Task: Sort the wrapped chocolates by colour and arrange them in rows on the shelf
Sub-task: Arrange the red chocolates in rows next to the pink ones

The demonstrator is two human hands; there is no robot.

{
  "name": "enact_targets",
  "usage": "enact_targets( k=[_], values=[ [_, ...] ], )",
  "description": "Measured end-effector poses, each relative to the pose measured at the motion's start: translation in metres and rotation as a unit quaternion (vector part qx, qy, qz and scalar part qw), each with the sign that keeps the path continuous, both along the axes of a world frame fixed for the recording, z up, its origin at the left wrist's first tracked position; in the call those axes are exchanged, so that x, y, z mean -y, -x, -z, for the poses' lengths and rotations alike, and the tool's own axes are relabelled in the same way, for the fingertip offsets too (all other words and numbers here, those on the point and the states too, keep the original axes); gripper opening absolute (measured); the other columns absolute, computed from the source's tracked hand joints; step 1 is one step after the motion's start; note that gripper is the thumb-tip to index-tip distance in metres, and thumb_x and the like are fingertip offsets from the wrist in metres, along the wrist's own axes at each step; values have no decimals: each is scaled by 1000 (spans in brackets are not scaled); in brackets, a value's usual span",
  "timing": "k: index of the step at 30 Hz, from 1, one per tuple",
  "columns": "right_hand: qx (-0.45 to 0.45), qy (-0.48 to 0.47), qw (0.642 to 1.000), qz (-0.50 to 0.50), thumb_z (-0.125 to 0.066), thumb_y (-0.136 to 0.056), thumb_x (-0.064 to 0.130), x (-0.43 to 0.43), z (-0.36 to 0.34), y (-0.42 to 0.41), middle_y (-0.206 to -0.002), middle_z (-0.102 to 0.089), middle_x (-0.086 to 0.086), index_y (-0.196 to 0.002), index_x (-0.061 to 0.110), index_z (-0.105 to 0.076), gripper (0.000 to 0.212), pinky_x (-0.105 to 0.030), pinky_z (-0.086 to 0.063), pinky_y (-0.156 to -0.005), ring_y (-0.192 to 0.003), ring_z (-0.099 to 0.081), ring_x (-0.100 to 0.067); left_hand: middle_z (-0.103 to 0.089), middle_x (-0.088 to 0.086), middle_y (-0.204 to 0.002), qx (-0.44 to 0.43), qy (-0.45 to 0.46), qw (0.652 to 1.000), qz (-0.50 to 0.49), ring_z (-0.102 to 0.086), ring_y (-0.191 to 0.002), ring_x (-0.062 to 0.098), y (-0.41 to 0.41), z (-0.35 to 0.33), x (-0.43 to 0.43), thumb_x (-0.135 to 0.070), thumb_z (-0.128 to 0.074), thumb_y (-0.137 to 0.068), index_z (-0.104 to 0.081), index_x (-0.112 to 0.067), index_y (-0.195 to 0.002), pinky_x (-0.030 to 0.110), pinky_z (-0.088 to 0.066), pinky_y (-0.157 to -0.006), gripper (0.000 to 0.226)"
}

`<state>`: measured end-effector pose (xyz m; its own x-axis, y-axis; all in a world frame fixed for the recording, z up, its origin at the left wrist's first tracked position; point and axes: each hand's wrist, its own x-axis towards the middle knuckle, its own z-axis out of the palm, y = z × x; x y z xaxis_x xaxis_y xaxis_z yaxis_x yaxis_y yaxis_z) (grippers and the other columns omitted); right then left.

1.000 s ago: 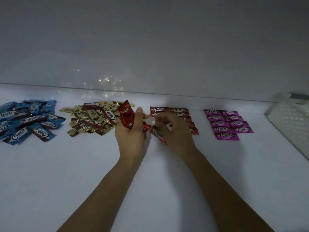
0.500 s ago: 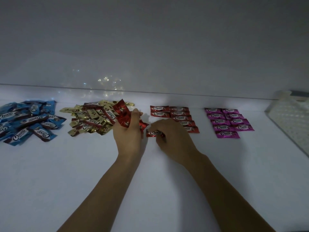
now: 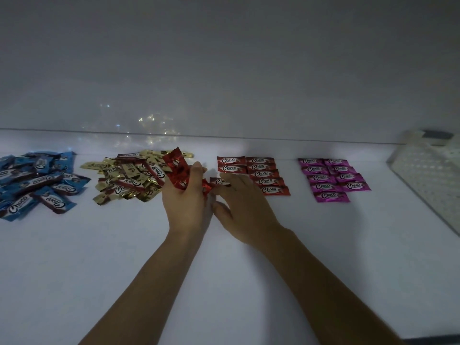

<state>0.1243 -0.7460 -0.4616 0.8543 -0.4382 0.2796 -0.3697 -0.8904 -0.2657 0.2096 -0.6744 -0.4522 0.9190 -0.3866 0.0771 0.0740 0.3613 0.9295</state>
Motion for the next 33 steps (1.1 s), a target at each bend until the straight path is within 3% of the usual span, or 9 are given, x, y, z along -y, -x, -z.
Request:
enact_targets(
  k=[3,7,12,18,21,23,26,30,33],
  values=[
    [-1,16,1000,10,-29,-89,39,-1,0,-1,-123,-60,-4,-115,15,-65,51,-39,-42,-99,-117,-51,-22,-51,-7,-55,19,-12,1000,-8,-50,-52,8,1,-1,-1,-19,-59,-95,-51,-13,-70,26,-42,-57,27],
    [-5,6,999,32,-17,-87,46,2,4,-1,-124,-58,-3,-120,15,-61,63,-37,-38,-101,-118,-50,-21,-49,-13,-49,17,-25,999,-9,-46,-45,4,2,-3,-2,-18,-58,-95,-49,-13,-69,17,-38,-46,28],
    [-16,12,999,45,-33,-94,44,8,10,-2,-126,-56,-3,-122,16,-59,47,-37,-35,-105,-121,-47,-22,-49,-13,-46,22,-31,999,4,-47,-42,2,4,-5,-4,-18,-57,-96,-57,-9,-72,15,-37,-44,26],
    [15,25,998,53,-23,-89,42,11,14,-3,-120,-61,-6,-116,16,-63,55,-42,-39,-98,-116,-52,-26,-59,-12,-51,74,-76,994,32,-56,-51,0,6,-3,-3,-19,-60,-94,-67,-5,-81,13,-44,-53,20],
    [116,-36,991,58,-34,-90,25,14,8,-4,-119,-63,-2,-118,12,-64,43,-27,-38,-102,-115,-53,-16,-59,-4,-60,96,-101,988,62,-57,-54,5,6,0,-3,-17,-62,-92,-62,-6,-81,19,-45,-56,16],
    [248,-185,949,59,-40,-95,16,12,-10,0,-102,-65,10,-107,15,-68,30,-7,-38,-88,-98,-55,2,-59,2,-57,89,-108,985,102,-57,-49,8,7,-1,-3,-13,-62,-92,-64,-3,-79,19,-45,-50,16],
    [304,-457,836,-27,-60,-91,22,8,-35,8,-81,-66,17,-86,28,-68,11,-8,-45,-71,-79,-61,5,-55,-5,-44,114,-150,966,179,-51,-38,9,9,-4,-7,-10,-60,-91,-66,-9,-73,19,-40,-42,19],
    [296,-498,813,-49,-64,-87,17,6,-34,8,-75,-68,5,-75,25,-72,17,-22,-47,-75,-78,-62,-9,-57,-10,-45,160,-174,947,216,-54,-42,4,11,-5,-7,-12,-61,-92,-61,-16,-66,14,-41,-46,26],
    [341,-513,788,21,-59,-92,17,12,-31,9,-54,-54,5,-63,18,-63,29,-21,-39,-58,-54,-47,-8,-55,-7,-46,154,-157,954,202,-54,-42,8,11,-6,-5,-28,-66,-89,-57,-14,-67,20,-43,-49,28]
  ],
)
